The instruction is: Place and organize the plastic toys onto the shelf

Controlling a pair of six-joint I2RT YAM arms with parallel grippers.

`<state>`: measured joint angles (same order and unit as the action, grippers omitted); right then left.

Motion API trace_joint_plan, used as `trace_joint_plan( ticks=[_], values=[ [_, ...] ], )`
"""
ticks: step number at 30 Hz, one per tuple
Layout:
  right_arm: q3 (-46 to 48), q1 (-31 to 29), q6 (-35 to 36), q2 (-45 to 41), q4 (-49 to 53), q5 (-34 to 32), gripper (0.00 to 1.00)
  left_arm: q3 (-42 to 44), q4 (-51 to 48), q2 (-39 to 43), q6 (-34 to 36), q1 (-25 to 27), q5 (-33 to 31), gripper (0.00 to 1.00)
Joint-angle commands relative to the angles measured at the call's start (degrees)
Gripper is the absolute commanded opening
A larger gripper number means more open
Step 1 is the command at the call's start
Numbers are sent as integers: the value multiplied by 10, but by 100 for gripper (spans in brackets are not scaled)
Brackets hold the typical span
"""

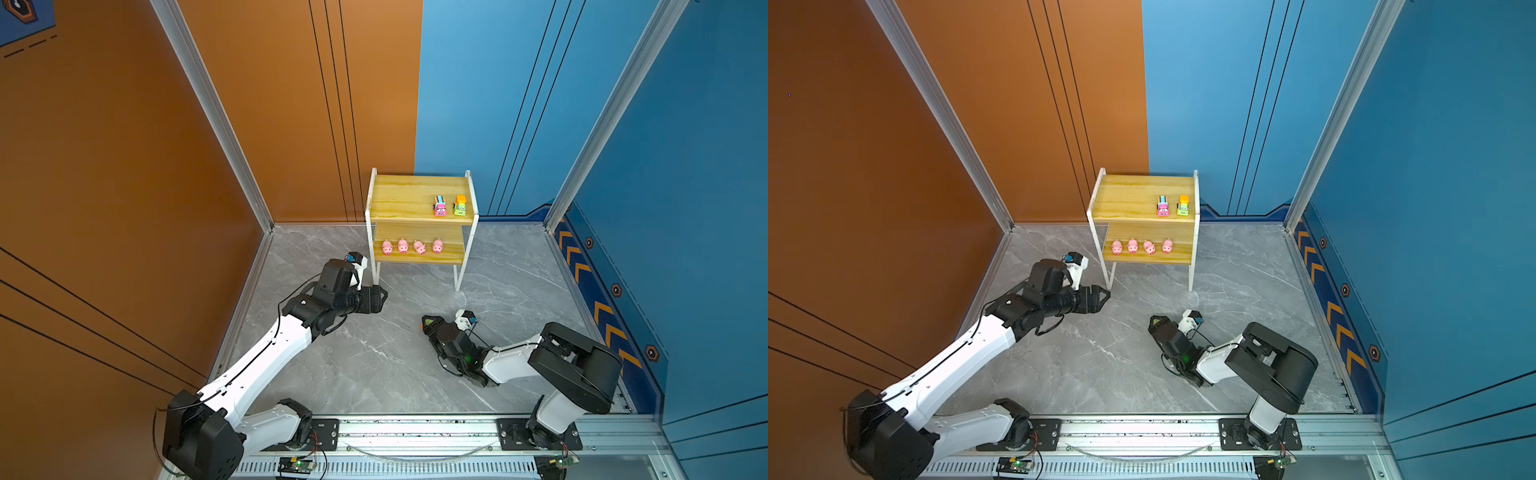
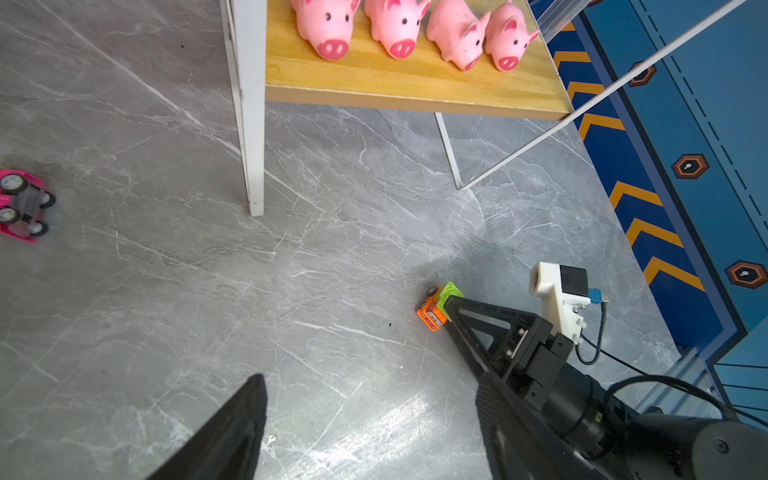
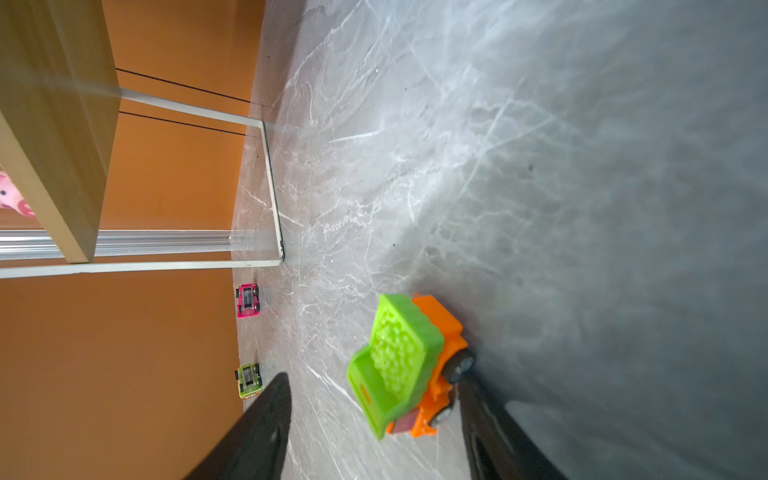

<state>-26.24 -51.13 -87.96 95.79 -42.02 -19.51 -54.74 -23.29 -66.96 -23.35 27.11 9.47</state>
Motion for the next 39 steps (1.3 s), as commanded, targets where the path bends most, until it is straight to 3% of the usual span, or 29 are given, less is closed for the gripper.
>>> trace_joint_plan(
  ticks=[1, 14, 21, 29, 39],
  values=[
    [-13, 13, 24, 28, 37, 15, 66, 4, 10, 5, 8, 3, 6, 80],
    [-84, 57, 152, 30, 162, 25, 67, 3, 10, 1, 9, 0, 7, 80],
    [-173, 25, 222, 27, 331, -50, 66, 4, 10, 1, 9, -2, 8, 80],
    [-278, -26, 243, 70, 501, -132, 65, 4, 10, 3, 9, 0, 10, 81],
    [-301, -50, 234, 106, 534, -174, 60, 5, 10, 9, 9, 1, 8, 80]
  ],
)
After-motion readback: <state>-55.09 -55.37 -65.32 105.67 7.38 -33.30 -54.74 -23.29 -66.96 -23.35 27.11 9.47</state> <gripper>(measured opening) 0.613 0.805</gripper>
